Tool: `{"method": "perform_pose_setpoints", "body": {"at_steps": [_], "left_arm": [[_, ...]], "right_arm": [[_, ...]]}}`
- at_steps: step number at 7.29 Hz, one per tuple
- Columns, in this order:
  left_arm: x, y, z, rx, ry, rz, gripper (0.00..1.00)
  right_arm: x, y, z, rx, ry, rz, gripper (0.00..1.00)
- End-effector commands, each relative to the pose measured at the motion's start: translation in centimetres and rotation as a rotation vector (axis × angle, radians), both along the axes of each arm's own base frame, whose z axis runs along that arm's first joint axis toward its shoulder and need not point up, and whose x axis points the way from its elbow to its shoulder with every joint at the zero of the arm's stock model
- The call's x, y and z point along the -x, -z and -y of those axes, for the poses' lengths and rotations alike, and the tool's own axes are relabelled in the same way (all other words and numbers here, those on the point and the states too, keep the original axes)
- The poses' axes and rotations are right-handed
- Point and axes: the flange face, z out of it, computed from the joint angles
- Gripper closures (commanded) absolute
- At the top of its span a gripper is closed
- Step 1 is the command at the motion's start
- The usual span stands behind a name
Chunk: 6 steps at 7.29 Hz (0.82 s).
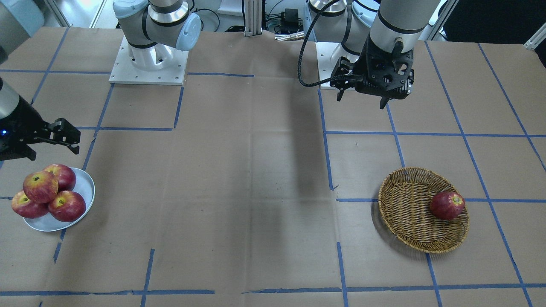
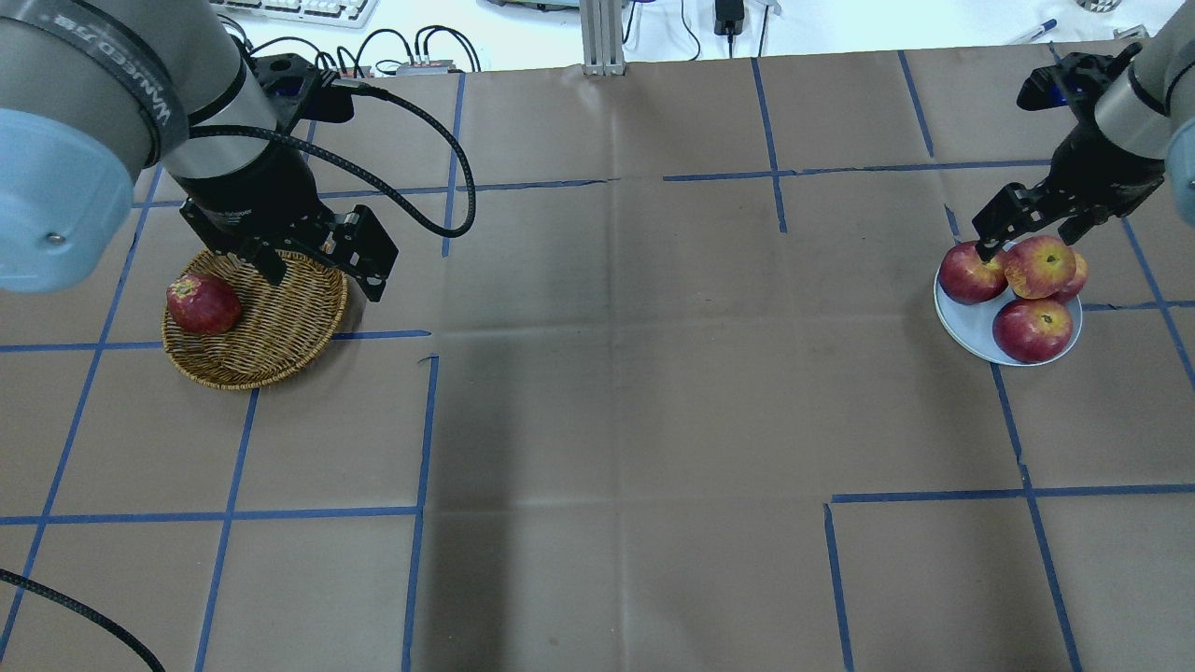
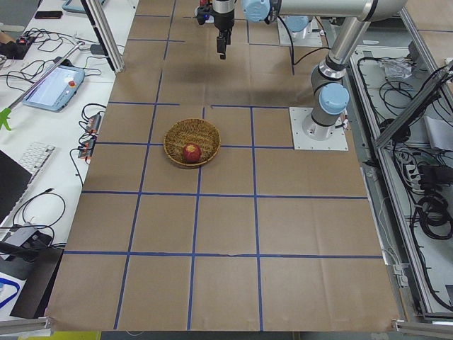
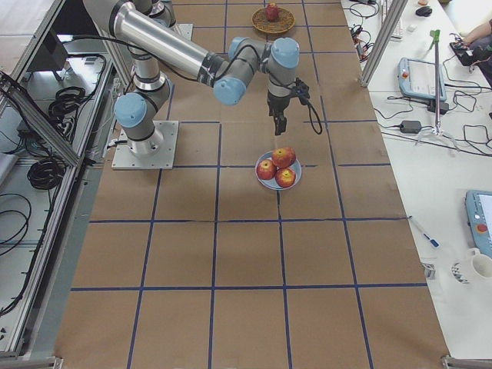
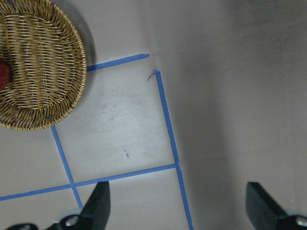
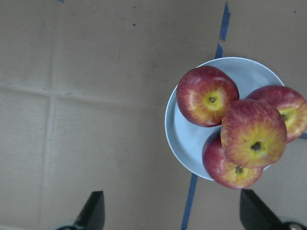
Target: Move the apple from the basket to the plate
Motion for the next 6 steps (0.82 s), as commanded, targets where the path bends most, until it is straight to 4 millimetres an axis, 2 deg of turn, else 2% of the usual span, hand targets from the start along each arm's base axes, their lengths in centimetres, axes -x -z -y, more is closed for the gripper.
{"method": "perform_pose_setpoints", "body": {"at_steps": [1, 2, 3, 4, 6], "left_arm": [[0.0, 0.0, 0.0, 0.000, 0.000, 0.000, 0.00], [0.0, 0.0, 0.0, 0.000, 0.000, 0.000, 0.00], [0.0, 0.0, 0.0, 0.000, 0.000, 0.000, 0.00], [0.0, 0.0, 0.0, 0.000, 0.000, 0.000, 0.00], [0.0, -0.1, 0.0, 0.001, 0.000, 0.000, 0.00]], "right_arm": [[-9.1, -4.1, -3.7, -0.011, 0.116, -0.005, 0.00], [-13.3, -5.1, -5.0, 0.004, 0.133, -0.013, 0.00], [-16.0, -5.3, -5.8, 0.004, 0.134, -0.012, 0.00], [-16.5, -5.6, -5.8, 0.009, 0.131, -0.011, 0.00], [-16.2, -7.3, -4.6, 0.018, 0.128, -0.005, 0.00]]}}
